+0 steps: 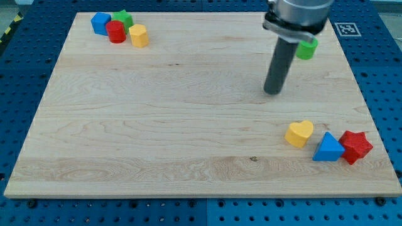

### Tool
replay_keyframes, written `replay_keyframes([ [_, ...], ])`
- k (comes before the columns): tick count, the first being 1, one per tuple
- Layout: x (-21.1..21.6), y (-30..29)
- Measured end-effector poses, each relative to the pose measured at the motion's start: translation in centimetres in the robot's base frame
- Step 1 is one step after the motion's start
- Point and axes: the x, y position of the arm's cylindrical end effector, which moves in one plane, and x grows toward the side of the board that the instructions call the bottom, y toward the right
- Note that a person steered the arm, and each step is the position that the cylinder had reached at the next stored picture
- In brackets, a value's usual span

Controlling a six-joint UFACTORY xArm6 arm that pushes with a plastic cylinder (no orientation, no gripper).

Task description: Slide the green circle towards the yellow heart

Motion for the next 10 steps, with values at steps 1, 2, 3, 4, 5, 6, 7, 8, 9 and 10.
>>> replay_keyframes([
  [1,-5.9,0.0],
  [2,-13.6,0.0],
  [3,-17.5,2.7],
  [4,-17.9,7.3],
  [5,-16.2,9.6],
  [6,-13.0,9.6],
  [7,-11.3,9.6],
  [8,-9.3,9.6],
  [9,-6.4,9.6],
  [10,-3.5,9.5],
])
